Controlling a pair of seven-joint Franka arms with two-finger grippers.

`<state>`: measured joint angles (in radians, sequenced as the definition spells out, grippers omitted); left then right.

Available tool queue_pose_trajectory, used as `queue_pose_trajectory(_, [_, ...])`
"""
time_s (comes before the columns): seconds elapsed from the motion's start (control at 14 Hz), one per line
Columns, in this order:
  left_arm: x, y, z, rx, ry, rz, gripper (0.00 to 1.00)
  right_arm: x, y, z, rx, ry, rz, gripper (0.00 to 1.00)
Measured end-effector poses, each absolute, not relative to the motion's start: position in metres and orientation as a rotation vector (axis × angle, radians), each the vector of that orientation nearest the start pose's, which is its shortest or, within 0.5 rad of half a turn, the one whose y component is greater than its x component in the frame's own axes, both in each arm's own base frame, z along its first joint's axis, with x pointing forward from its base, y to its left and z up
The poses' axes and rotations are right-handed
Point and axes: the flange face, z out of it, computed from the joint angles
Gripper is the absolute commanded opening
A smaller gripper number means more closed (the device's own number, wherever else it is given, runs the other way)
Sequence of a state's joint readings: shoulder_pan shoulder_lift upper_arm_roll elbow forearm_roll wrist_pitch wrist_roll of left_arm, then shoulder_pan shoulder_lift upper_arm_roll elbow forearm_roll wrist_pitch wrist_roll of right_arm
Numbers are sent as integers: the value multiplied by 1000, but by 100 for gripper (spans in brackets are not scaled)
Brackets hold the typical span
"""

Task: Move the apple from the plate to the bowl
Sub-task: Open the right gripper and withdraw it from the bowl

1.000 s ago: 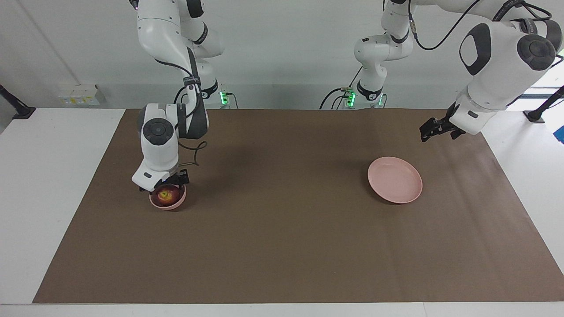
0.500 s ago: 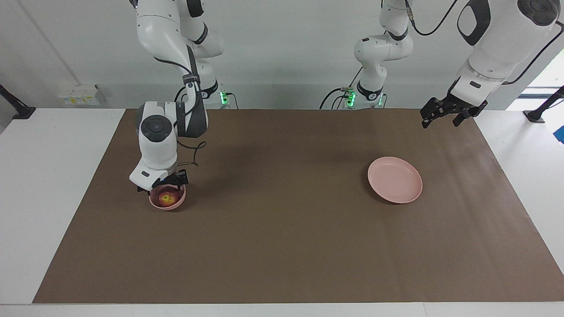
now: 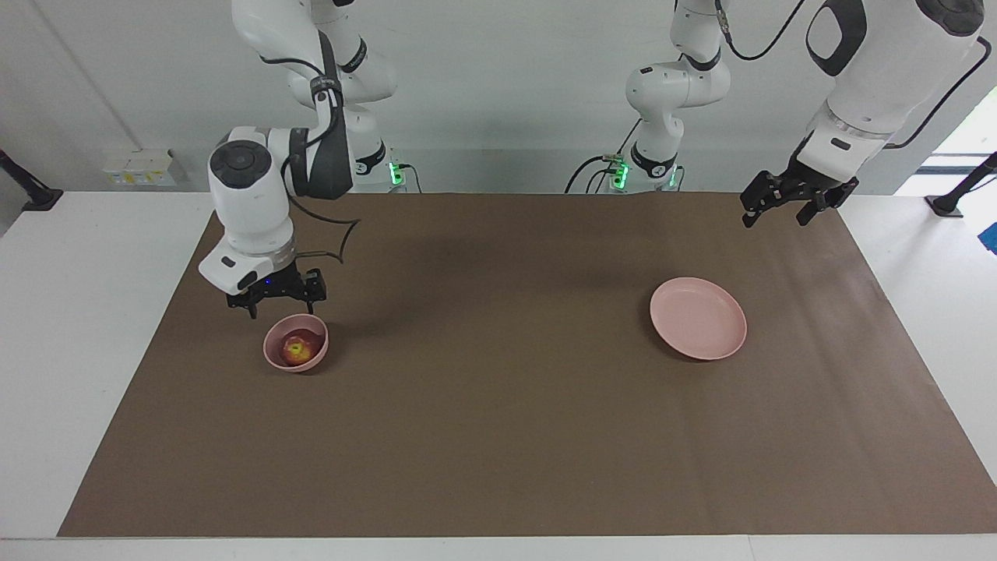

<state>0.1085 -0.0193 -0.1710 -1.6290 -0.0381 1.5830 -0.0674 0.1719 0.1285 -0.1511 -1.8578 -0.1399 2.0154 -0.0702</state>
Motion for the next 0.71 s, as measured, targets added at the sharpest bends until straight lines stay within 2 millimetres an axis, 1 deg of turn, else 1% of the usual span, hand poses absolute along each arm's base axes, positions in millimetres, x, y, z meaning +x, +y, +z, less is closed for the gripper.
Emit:
queue_pose_trajectory(0.21, [547, -35, 609, -3174, -21, 46, 100, 578, 2, 506, -3230, -122, -34, 100])
queue_pose_trajectory(0.43, [548, -32, 609, -3174, -31, 45, 100, 561, 0, 564, -3192, -75, -1, 100])
queue_pose_trajectory(0.57, [548, -32, 609, -3174, -31, 45, 100, 552, 0, 591, -3182, -67, 23, 100])
queue_pose_trajectory(0.71, [548, -32, 609, -3174, -31, 45, 100, 546, 0, 609, -3180, -67, 48, 100])
